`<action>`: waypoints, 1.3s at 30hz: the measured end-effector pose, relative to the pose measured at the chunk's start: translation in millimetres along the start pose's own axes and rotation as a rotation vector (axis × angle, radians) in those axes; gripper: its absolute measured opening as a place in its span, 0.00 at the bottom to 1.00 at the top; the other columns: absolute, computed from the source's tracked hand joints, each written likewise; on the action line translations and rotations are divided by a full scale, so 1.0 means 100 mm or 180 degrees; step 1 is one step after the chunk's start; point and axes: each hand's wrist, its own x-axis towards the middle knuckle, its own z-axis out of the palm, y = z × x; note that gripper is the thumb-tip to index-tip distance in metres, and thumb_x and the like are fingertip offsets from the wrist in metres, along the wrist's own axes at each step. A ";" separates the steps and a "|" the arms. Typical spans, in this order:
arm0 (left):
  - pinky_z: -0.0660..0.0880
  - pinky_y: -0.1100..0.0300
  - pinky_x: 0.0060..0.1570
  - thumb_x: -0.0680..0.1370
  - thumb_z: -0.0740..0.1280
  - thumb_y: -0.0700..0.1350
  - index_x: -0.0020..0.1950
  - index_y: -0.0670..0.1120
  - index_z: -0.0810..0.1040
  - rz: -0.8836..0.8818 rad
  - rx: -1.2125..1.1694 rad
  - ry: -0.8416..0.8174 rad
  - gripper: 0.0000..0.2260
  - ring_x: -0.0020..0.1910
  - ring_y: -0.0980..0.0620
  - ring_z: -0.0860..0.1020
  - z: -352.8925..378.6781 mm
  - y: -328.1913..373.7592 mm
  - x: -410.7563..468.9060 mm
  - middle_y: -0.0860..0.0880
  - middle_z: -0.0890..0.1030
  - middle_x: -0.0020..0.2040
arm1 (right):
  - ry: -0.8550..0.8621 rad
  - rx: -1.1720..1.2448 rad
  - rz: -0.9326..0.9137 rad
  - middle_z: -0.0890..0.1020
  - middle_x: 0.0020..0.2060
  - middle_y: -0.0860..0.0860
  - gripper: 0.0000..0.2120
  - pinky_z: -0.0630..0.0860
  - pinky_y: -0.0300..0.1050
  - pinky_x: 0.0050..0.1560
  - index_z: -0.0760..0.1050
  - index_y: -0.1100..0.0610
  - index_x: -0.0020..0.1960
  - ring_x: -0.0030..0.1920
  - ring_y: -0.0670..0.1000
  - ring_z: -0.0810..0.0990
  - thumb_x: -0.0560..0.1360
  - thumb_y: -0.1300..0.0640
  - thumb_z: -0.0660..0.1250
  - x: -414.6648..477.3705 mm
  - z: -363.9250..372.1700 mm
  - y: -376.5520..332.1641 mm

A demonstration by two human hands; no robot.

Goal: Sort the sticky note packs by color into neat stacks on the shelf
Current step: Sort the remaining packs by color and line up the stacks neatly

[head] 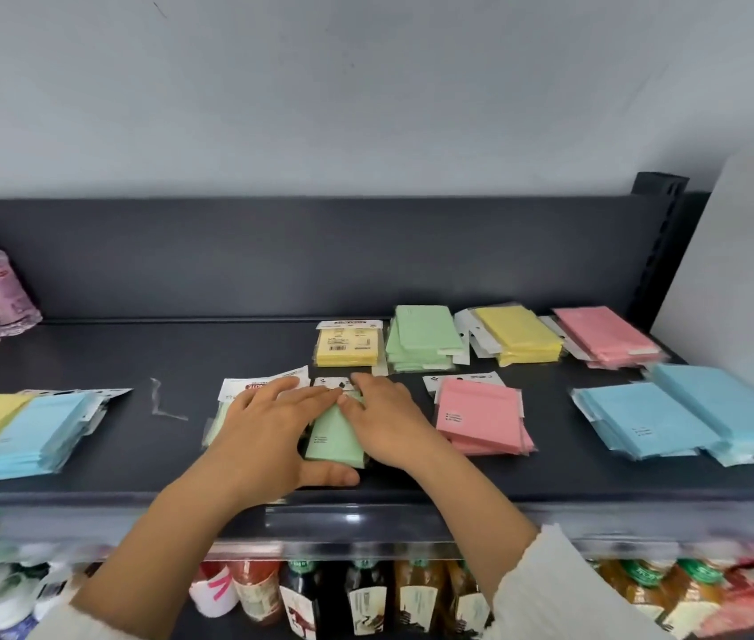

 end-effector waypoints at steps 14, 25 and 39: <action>0.48 0.57 0.70 0.50 0.39 0.84 0.74 0.65 0.53 0.0076 -0.0227 0.0445 0.54 0.75 0.56 0.53 0.12 -0.04 -0.03 0.64 0.62 0.73 | 0.0192 0.1211 0.0165 0.66 0.68 0.52 0.24 0.71 0.49 0.64 0.64 0.51 0.71 0.65 0.51 0.70 0.77 0.48 0.62 -0.05 -0.02 -0.04; 0.48 0.58 0.74 0.60 0.59 0.75 0.77 0.56 0.45 -0.0128 -0.1429 0.1059 0.51 0.75 0.62 0.46 0.08 0.01 -0.16 0.65 0.52 0.71 | 0.1400 0.3387 -0.0022 0.73 0.55 0.41 0.36 0.81 0.50 0.49 0.64 0.39 0.63 0.57 0.49 0.77 0.69 0.73 0.70 -0.26 0.12 -0.18; 0.70 0.76 0.46 0.80 0.61 0.39 0.67 0.56 0.72 -0.0528 -0.2691 0.2171 0.18 0.51 0.65 0.76 -0.16 -0.60 -0.50 0.57 0.79 0.52 | 0.0711 0.2987 -0.0769 0.76 0.60 0.45 0.25 0.76 0.50 0.60 0.66 0.43 0.66 0.58 0.46 0.77 0.76 0.65 0.64 -0.11 0.51 -1.04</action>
